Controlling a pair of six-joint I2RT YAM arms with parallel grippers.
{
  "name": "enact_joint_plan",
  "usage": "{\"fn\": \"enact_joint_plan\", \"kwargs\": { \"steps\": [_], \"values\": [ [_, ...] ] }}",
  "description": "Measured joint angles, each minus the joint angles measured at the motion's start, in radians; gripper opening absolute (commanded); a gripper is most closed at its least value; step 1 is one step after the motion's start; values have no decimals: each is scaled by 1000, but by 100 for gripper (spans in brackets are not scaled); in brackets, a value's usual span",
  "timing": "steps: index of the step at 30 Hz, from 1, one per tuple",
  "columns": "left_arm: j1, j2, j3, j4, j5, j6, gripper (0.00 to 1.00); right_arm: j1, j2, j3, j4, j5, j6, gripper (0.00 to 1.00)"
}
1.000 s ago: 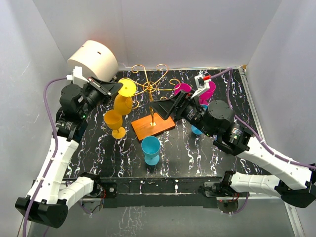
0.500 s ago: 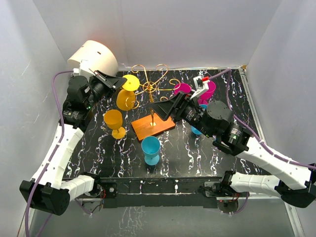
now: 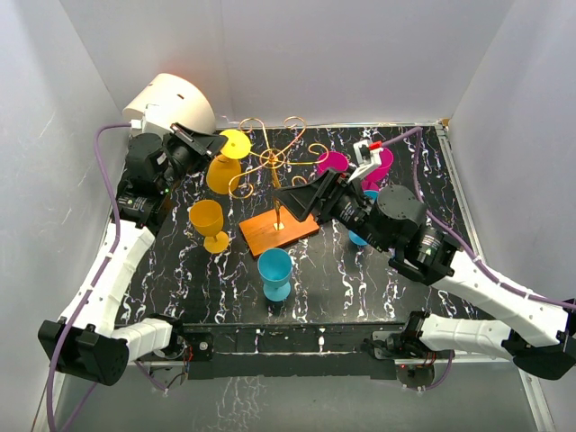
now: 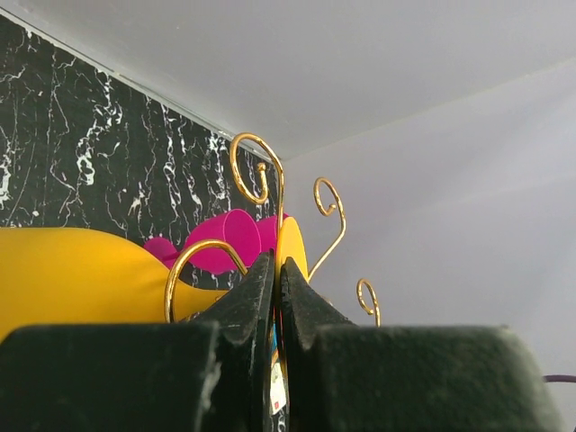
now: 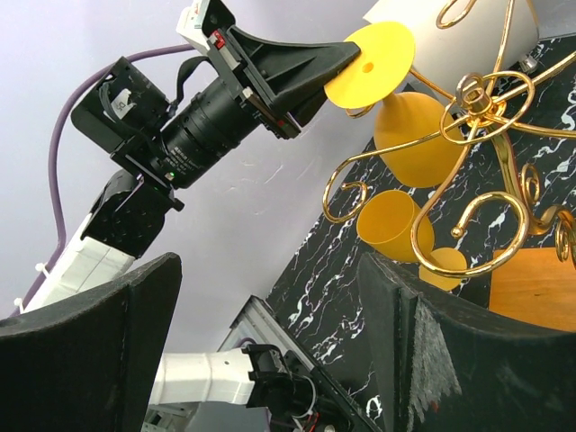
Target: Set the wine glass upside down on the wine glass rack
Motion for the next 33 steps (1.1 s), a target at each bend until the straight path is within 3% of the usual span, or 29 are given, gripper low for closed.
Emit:
{"fn": "enact_joint_plan", "kwargs": {
  "steps": [23, 33],
  "values": [
    [-2, -11, 0, -25, -95, 82, 0, 0, -23, -5, -8, 1, 1, 77],
    [-2, -111, -6, -63, -82, 84, 0, 0, -22, -6, -20, 1, 4, 76]
  ]
}}
